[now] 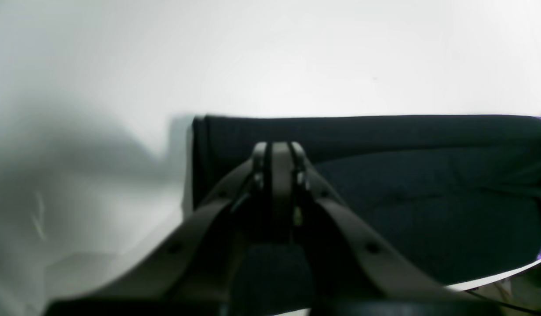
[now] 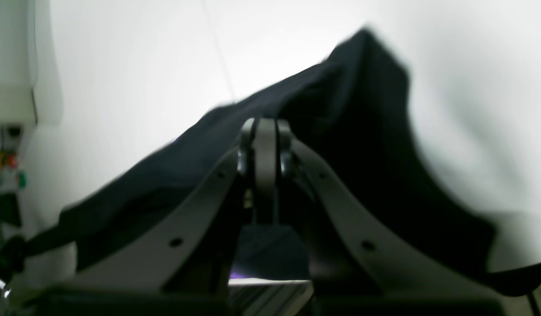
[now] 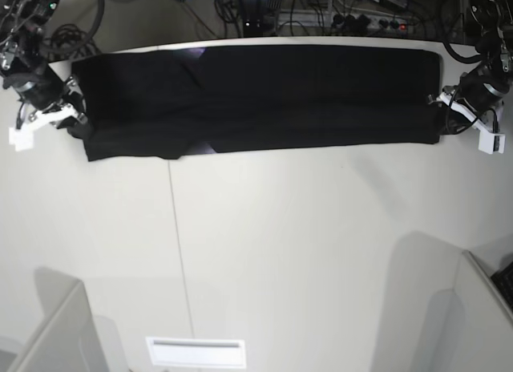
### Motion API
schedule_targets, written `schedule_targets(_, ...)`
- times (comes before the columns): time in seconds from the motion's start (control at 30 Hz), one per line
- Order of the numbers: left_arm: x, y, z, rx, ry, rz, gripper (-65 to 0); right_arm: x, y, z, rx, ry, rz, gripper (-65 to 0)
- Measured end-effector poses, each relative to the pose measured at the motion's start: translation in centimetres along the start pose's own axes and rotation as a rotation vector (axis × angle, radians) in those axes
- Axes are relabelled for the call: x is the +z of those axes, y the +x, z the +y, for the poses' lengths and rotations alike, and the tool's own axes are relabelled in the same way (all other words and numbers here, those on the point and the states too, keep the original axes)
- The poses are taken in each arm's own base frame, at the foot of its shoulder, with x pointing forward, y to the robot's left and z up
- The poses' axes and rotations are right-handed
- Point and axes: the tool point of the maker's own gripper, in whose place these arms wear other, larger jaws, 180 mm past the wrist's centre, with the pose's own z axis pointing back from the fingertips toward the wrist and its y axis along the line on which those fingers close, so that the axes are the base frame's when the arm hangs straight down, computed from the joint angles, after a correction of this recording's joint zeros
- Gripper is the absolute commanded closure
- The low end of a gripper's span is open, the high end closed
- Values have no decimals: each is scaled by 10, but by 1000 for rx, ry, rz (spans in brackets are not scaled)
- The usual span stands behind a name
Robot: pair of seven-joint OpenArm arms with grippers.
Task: Fold the T-shirt properly
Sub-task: 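Lay the folded edge down and open both grippers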
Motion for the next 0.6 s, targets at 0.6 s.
schedule_targets(0.6,12,-28,1,-31,12,85,0,-1,-10,-28,58,-157,35,0)
